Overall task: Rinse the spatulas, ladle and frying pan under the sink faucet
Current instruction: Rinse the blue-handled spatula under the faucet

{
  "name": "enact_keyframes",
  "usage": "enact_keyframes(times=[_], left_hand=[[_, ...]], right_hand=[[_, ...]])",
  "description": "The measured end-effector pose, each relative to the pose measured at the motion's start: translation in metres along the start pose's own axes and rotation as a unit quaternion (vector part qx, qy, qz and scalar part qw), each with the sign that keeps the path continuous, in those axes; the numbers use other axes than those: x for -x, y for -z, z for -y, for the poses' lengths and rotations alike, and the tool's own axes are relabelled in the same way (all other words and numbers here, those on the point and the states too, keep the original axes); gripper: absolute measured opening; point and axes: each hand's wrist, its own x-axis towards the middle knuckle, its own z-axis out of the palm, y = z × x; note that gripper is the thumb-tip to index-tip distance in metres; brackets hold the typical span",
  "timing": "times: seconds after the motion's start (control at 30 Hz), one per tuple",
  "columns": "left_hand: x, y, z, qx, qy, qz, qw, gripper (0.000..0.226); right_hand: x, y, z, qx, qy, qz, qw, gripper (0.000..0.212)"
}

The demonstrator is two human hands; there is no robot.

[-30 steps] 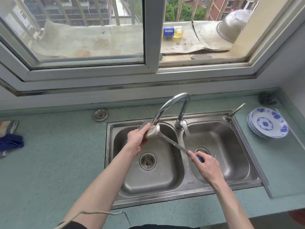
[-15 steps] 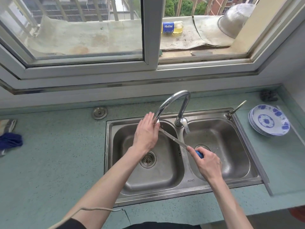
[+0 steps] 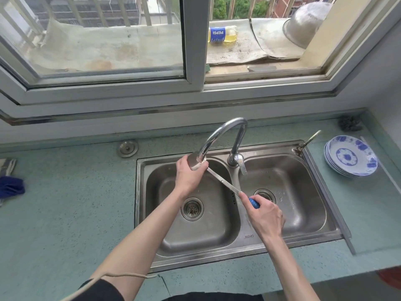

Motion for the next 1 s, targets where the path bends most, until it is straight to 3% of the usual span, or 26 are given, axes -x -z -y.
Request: enact_keyframes(times=[0.07, 0.13, 0.47, 0.67, 0.83, 0.9, 1.0], left_hand=[[-0.002, -0.004, -0.004, 0.149, 0.069, -0.038, 0.986, 0.103], [-0.002, -0.005, -0.003, 0.207, 0.094, -0.069, 0.971, 0.106], [0.004, -0.007, -0.007, 0.303, 0.074, -0.141, 0.940, 0.078], [0.013, -0.010, -0.008, 0.362, 0.100, -0.188, 0.907, 0.097], [0.014, -0.015, -0.005, 0.317, 0.143, -0.221, 0.911, 0.091], [0.011, -0.014, -0.009, 0.372, 0.198, -0.200, 0.884, 0.091], [0.006, -0.011, -0.014, 0.521, 0.254, -0.169, 0.797, 0.077]], right_hand=[[0.000, -0.004, -0.002, 0.000, 0.001, 0.005, 1.000, 0.055], [0.002, -0.007, -0.005, -0.001, -0.002, 0.015, 1.000, 0.055], [0.005, -0.009, -0.006, -0.029, -0.018, 0.029, 0.999, 0.055], [0.006, -0.008, -0.005, -0.025, -0.005, 0.031, 0.999, 0.055], [0.009, -0.009, 0.000, -0.016, 0.008, 0.029, 0.999, 0.056], [0.013, -0.011, 0.002, -0.014, 0.020, 0.019, 1.000, 0.056], [0.017, -0.015, 0.000, -0.024, 0.025, 0.001, 0.999, 0.059]])
